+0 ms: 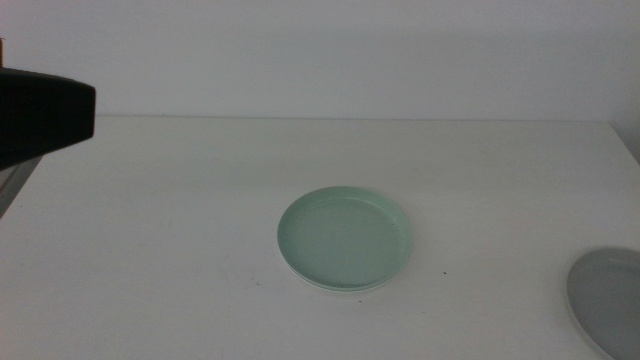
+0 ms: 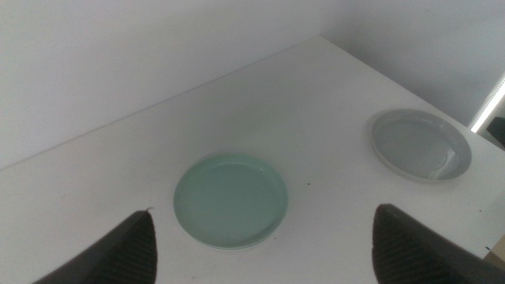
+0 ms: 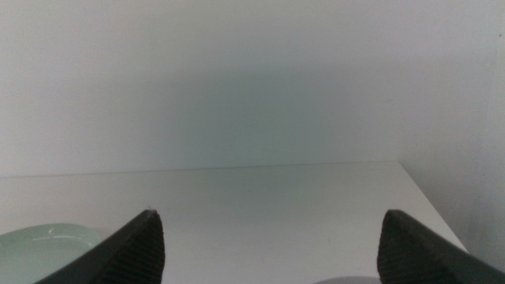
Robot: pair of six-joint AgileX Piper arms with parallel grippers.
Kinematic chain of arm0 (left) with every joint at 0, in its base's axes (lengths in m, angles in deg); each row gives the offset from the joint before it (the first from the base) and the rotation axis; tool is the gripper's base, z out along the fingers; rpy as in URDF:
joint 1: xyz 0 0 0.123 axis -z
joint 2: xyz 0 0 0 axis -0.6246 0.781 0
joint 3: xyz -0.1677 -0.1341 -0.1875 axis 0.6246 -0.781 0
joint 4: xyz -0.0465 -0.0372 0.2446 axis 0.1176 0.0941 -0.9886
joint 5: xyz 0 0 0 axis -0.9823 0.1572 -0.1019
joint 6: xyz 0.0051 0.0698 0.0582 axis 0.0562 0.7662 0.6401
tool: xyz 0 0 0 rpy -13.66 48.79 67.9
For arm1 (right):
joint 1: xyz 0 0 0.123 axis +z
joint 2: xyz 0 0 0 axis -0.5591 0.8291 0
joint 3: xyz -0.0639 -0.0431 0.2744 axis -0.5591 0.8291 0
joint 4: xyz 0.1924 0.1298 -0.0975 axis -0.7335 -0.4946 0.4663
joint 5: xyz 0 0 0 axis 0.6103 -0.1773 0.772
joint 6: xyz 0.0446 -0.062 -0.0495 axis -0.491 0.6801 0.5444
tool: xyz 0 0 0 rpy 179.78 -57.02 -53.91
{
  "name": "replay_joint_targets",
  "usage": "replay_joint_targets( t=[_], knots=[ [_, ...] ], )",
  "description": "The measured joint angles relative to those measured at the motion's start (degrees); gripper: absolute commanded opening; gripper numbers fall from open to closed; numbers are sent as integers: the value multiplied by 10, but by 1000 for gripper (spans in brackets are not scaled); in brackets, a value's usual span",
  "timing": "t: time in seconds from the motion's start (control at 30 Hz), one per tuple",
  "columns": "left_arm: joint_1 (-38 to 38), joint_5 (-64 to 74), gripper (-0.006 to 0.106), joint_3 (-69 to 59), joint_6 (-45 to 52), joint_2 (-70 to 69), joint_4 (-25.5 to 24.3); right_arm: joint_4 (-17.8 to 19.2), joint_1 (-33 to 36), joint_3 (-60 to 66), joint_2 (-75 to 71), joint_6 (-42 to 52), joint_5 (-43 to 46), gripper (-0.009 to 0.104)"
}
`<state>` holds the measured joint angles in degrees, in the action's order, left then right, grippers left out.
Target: Stack the three bowls on top of each other.
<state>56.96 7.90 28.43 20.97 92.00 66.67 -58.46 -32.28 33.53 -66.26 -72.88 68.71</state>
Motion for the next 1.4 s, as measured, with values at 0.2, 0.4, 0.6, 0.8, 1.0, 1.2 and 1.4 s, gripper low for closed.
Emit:
replay_joint_targets(
  t=[0.2, 0.4, 0.6, 0.8, 1.0, 1.2, 1.4],
  knots=[
    [0, 0, 94, 0, 0, 0, 0, -1, 0, 0, 0, -16, 4, 92],
    [0, 0, 94, 0, 0, 0, 0, -16, 0, -5, 2, -35, -2, 92],
    [0, 0, 94, 0, 0, 0, 0, -23, 0, -141, 121, -42, -105, 92],
    [0, 0, 94, 0, 0, 0, 0, -26, 0, -329, 277, -37, -343, 92],
    [0, 0, 94, 0, 0, 0, 0, -32, 0, -428, 373, -33, -487, 92],
    [0, 0, 94, 0, 0, 0, 0, -43, 0, -434, 391, -33, -503, 92],
    [0, 0, 94, 0, 0, 0, 0, -51, 0, -434, 391, -41, -522, 92]
  ],
)
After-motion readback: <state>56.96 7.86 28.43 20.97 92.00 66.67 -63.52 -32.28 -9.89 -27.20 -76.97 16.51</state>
